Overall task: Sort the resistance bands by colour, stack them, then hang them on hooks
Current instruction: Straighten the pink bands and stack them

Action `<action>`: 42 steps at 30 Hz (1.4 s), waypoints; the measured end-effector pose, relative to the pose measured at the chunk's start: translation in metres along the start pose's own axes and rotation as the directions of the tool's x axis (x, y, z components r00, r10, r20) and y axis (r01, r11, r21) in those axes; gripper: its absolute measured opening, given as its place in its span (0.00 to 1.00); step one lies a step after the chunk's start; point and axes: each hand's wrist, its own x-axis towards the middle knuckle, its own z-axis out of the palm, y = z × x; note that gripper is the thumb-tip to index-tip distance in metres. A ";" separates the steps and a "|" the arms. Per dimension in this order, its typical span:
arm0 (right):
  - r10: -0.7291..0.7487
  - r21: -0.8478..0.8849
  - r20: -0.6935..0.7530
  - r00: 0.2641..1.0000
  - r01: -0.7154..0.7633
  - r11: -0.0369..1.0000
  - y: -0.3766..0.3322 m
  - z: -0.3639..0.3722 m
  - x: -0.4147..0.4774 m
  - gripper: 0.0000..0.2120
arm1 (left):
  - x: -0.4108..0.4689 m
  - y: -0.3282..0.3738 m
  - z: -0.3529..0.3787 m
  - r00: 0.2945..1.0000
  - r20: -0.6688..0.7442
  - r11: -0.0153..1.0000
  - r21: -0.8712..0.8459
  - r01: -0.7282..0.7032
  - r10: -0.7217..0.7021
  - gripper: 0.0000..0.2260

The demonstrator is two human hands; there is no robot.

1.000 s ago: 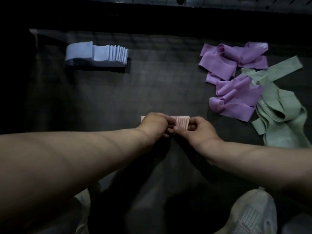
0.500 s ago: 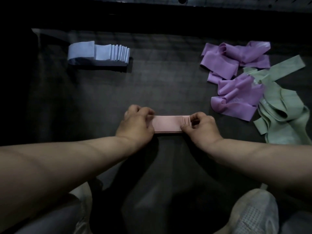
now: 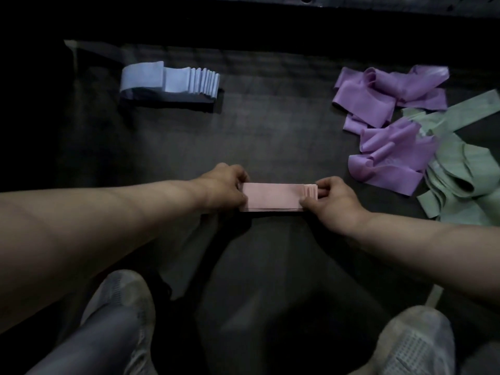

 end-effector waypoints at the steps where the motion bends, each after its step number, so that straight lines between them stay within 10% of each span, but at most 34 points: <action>1: -0.006 -0.001 0.009 1.000 0.006 1.000 0.000 0.000 0.001 0.18 | 0.001 0.000 -0.002 1.000 0.008 1.000 0.007 0.001 -0.001 0.12; 11: -0.114 -0.030 0.050 0.992 0.115 0.993 0.005 -0.002 -0.002 0.18 | -0.012 -0.002 -0.002 0.972 0.019 0.961 0.148 -0.235 0.235 0.13; 21: -0.397 -0.158 0.121 0.910 0.413 0.897 0.031 -0.011 -0.018 0.17 | -0.045 -0.003 0.010 0.852 0.036 0.695 0.561 -0.450 0.522 0.14; 37: -0.488 -0.229 0.175 0.855 0.518 0.825 0.039 -0.013 -0.017 0.19 | -0.049 -0.012 0.015 0.850 0.111 0.578 0.688 -0.439 0.515 0.16; 42: -0.595 -0.412 0.357 0.720 0.693 0.592 0.037 -0.022 -0.008 0.25 | -0.047 -0.020 0.014 0.849 0.070 0.629 0.640 -0.441 0.524 0.16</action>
